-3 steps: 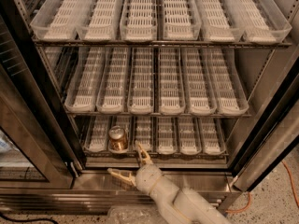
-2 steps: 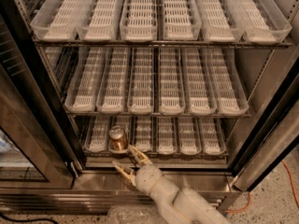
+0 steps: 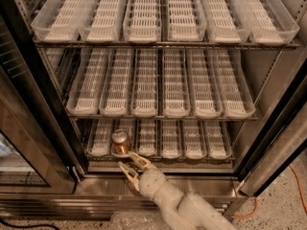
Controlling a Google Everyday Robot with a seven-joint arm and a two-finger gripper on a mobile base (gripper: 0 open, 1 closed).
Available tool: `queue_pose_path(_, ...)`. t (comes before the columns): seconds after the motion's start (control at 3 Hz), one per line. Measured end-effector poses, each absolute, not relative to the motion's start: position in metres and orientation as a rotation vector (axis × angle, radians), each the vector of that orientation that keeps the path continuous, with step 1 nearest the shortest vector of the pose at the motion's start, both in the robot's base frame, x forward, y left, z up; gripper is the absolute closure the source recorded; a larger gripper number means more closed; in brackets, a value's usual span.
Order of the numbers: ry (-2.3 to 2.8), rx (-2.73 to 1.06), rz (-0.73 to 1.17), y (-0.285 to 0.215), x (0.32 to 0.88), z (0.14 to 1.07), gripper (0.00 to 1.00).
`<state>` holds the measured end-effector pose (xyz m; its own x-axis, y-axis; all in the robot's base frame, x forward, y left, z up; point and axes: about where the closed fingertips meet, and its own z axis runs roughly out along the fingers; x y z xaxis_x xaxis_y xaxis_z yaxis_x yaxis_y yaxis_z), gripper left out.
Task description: Pick orange can from bottom shelf of fridge
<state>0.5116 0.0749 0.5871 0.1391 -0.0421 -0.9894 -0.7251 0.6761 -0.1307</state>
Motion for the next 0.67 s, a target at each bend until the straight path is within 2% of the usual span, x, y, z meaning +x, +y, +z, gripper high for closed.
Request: queue_pose_path(0.67, 1.381, -0.695, 0.566, 0.0792, 0.5199, 0.5820, 0.23)
